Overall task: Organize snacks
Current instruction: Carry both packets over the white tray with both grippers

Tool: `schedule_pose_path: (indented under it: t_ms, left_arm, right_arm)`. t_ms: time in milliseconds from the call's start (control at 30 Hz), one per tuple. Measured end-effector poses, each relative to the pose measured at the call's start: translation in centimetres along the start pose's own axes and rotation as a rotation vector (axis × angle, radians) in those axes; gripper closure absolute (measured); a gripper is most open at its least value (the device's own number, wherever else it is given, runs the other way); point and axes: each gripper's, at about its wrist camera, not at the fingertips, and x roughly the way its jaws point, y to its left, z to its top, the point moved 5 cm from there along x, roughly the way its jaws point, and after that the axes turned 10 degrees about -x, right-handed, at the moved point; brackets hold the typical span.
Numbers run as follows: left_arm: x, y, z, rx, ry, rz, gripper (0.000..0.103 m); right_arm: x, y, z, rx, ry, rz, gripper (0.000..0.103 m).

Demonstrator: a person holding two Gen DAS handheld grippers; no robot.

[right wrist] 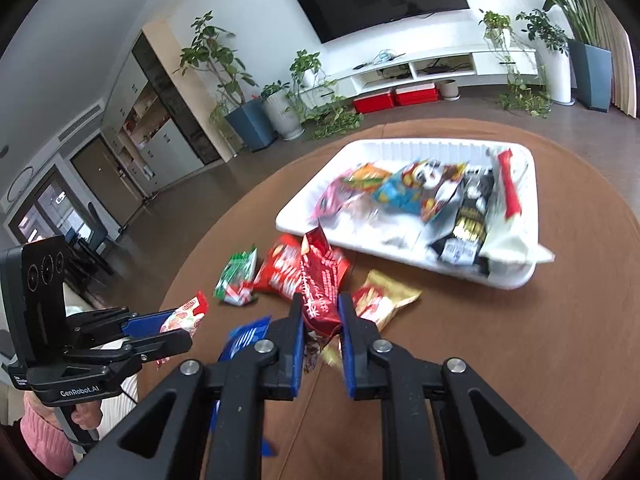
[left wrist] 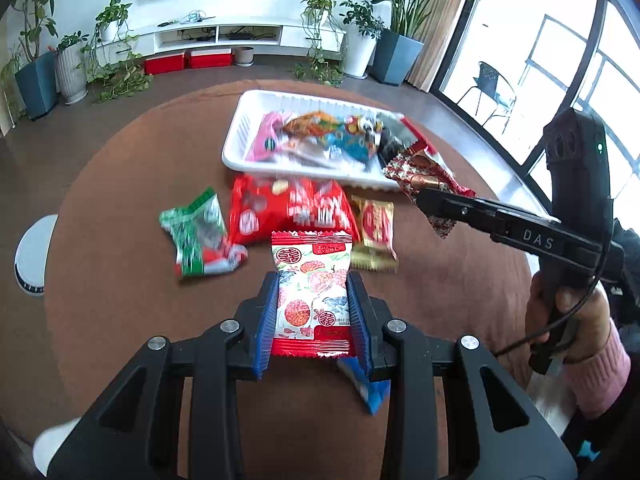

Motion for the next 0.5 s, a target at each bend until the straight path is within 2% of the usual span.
schedule_pose_path:
  t_ms: [500]
  left_arm:
    - [4.6, -0.7, 9.2, 0.016, -0.001, 0.004, 0.072]
  right_arm:
    - [3.0, -6.5, 5.9, 0.097, -0.032, -0.052, 0.086]
